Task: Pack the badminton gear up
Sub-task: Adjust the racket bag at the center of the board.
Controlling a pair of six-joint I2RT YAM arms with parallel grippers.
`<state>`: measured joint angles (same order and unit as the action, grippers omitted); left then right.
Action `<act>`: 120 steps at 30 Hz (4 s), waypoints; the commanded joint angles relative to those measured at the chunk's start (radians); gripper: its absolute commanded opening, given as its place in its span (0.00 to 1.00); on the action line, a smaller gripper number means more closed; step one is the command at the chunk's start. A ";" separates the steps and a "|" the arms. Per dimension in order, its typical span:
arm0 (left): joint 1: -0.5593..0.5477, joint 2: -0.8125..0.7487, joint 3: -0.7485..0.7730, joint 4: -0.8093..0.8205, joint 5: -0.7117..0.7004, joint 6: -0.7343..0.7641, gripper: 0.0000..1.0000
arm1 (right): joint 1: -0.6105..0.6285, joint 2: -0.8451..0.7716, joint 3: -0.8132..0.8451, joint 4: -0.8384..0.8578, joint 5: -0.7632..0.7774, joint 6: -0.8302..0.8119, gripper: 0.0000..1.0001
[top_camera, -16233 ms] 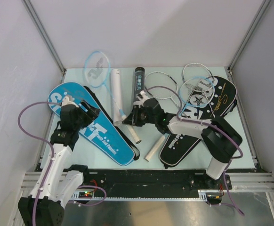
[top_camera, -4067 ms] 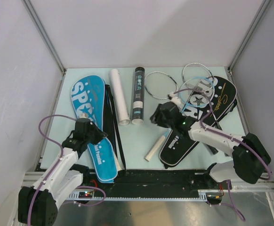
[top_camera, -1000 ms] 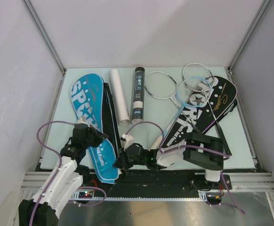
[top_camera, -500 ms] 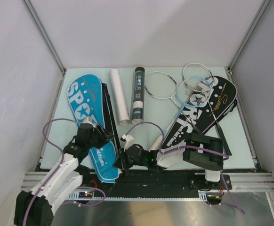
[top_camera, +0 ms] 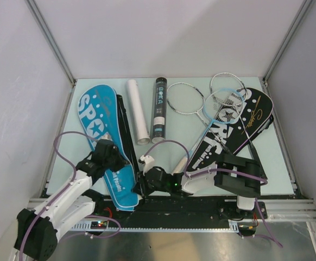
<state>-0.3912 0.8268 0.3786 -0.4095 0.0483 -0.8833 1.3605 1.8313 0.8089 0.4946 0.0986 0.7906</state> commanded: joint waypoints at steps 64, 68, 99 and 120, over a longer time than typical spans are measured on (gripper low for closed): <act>-0.014 -0.323 0.237 -0.405 -0.209 -0.081 0.00 | 0.008 -0.330 0.334 -0.539 0.144 -0.381 0.62; -0.014 -0.355 0.223 -0.398 -0.214 -0.062 0.00 | -0.062 -0.365 0.293 -0.530 0.041 -0.308 0.65; -0.014 -0.387 0.019 -0.335 -0.234 -0.166 0.00 | -0.136 0.091 0.072 -0.010 -0.178 0.177 0.57; -0.015 -0.367 -0.040 -0.261 -0.254 -0.210 0.00 | -0.164 0.275 0.234 -0.008 -0.017 0.040 0.01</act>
<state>-0.4007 0.4564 0.3401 -0.7013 -0.2157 -1.0584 1.2095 2.0590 1.0225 0.6083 -0.0540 0.9237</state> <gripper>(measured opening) 0.015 0.044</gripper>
